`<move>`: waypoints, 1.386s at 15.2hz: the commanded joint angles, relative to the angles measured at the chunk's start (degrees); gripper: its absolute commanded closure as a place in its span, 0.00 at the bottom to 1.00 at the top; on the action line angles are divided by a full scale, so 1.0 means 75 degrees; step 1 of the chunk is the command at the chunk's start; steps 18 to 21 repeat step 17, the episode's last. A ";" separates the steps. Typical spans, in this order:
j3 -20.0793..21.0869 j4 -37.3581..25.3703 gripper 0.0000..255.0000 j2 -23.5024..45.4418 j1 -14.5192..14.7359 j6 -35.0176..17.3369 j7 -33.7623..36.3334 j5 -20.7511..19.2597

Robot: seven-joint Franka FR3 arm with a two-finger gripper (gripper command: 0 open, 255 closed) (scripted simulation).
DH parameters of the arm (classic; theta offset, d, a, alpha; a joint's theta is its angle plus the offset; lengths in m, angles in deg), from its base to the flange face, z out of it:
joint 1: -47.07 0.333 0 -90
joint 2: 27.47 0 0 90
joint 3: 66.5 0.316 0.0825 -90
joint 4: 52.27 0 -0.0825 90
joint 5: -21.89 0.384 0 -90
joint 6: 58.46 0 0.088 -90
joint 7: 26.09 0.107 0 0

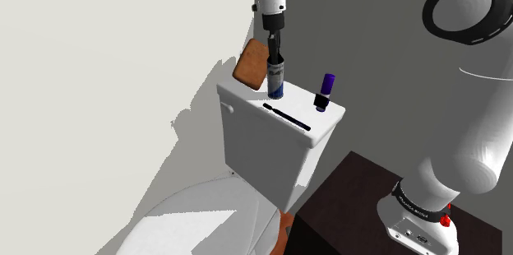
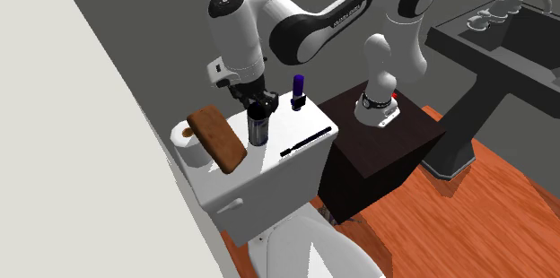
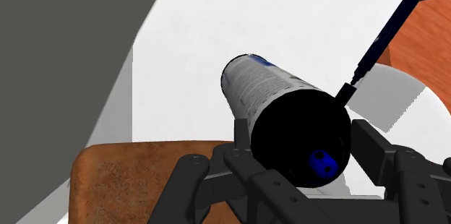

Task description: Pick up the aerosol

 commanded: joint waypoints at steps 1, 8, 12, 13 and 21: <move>0.0000 -0.0122 1.00 0.0029 0.0001 0.0122 -0.0004 0.0001; -0.0001 -0.1055 1.00 0.0178 0.0005 0.0905 -0.0049 0.0000; -0.0002 -0.1681 1.00 0.0324 0.0007 0.1384 -0.0077 -0.0002; -0.0003 -0.1851 1.00 0.0368 0.0007 0.1509 -0.0085 -0.0002; -0.0004 -0.2237 1.00 0.0477 0.0008 0.1786 -0.0102 -0.0004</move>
